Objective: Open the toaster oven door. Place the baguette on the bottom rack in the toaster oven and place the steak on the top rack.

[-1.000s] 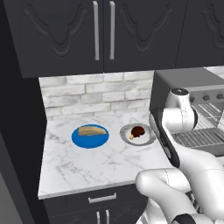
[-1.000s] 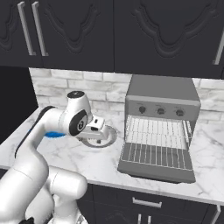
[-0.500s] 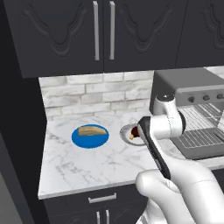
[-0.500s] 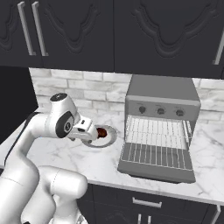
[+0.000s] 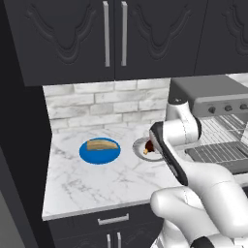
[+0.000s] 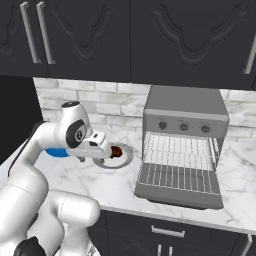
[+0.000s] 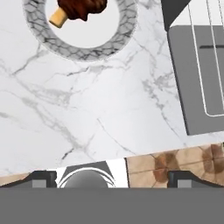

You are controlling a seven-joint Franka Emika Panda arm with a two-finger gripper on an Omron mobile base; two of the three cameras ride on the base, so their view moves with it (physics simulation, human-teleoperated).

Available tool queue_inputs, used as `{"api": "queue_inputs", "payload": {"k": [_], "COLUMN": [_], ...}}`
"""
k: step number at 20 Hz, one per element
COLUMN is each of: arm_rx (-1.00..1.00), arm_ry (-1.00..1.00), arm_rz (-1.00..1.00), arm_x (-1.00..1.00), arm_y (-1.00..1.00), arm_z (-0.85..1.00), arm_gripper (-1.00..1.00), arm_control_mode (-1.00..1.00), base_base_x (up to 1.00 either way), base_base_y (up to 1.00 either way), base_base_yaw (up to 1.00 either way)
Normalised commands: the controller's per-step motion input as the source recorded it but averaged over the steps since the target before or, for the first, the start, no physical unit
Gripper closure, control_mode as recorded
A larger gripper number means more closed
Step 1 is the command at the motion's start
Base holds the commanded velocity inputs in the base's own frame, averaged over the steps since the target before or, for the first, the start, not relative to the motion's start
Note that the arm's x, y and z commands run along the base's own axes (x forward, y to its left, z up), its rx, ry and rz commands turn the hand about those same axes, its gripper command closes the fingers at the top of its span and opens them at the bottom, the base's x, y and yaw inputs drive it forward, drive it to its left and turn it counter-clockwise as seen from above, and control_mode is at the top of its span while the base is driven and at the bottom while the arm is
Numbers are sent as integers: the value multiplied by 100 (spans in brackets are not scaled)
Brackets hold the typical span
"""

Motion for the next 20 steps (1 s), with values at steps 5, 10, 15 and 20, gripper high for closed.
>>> {"api": "queue_inputs", "payload": {"k": [5, 10, 15, 20], "arm_rx": [0, 0, 0, 0], "arm_ry": [18, 13, 8, 6], "arm_rz": [0, 0, 0, 2], "arm_x": [1, 0, -6, -19], "arm_y": [12, 15, 20, 23], "arm_z": [13, 7, 2, 0], "arm_gripper": [-100, -100, -100, -100], "arm_control_mode": [-100, -100, -100, -100], "base_base_x": [0, 0, 0, 0], "base_base_y": [0, 0, 0, 0], "base_base_yaw": [0, 0, 0, 0]}}
